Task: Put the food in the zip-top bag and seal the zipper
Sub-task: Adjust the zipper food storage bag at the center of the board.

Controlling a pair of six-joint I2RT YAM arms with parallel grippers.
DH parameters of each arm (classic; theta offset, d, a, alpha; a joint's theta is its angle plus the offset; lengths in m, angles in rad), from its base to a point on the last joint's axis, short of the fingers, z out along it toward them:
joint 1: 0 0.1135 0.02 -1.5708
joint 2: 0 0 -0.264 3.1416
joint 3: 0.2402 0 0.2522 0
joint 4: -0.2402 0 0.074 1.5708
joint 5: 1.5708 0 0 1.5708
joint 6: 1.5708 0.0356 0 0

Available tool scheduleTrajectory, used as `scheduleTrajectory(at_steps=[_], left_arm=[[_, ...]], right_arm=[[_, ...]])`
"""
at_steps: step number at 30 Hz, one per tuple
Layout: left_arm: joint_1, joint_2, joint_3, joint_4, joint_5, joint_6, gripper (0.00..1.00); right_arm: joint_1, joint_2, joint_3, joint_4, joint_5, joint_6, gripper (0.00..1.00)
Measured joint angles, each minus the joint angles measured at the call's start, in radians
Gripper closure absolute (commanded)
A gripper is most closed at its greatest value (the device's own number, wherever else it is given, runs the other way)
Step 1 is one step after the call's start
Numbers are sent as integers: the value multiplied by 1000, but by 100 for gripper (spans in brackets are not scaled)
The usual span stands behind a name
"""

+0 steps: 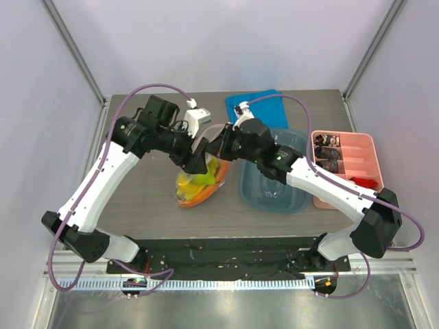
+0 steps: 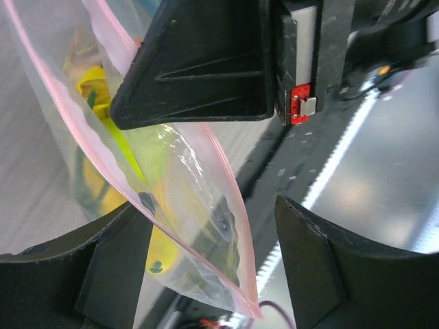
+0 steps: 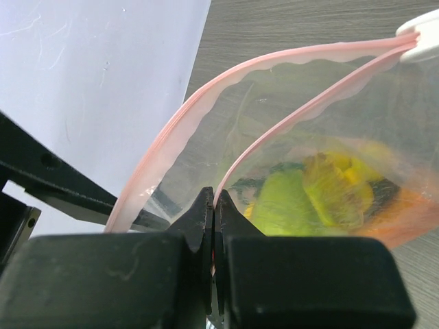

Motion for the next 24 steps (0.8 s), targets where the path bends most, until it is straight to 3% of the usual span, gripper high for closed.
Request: scheduleTrajectory(at_steps=[5, 6, 8, 9, 10, 11, 12, 13, 14, 15, 18, 21, 24], left_arm=[[-65, -8, 4, 0, -161, 66, 35], [-79, -8, 4, 0, -194, 79, 45], [-99, -8, 4, 0, -244, 100, 52], [-108, -8, 4, -1, -264, 110, 68], [-113, -8, 4, -1, -282, 117, 76], [-116, -8, 4, -2, -294, 120, 82], [-118, -8, 4, -2, -310, 122, 95], [-121, -8, 4, -1, -333, 131, 99], [-121, -8, 4, -2, -347, 128, 100], [-121, -9, 3, 0, -366, 136, 100], [-120, -26, -18, 10, -401, 149, 100], [-118, -74, -64, 18, -414, 170, 100], [-95, -134, -93, 11, -380, 212, 100]], right_arm=[[0, 3, 12, 3, 5, 0, 99], [0, 3, 12, 6, 6, 0, 99], [1, 3, 13, 7, 8, 0, 99], [1, 4, 13, 7, 8, 0, 99], [1, 4, 13, 7, 8, 0, 95], [1, 4, 13, 7, 8, 0, 89], [1, 4, 13, 8, 8, -1, 72], [1, 4, 13, 12, 8, -4, 63], [1, 4, 13, 17, 8, -11, 55], [0, 3, 13, 23, 8, -26, 40], [-14, -21, -5, 45, -5, -111, 15], [-37, -91, -50, 49, -39, -215, 6], [-91, -197, -97, 51, -166, -408, 6]])
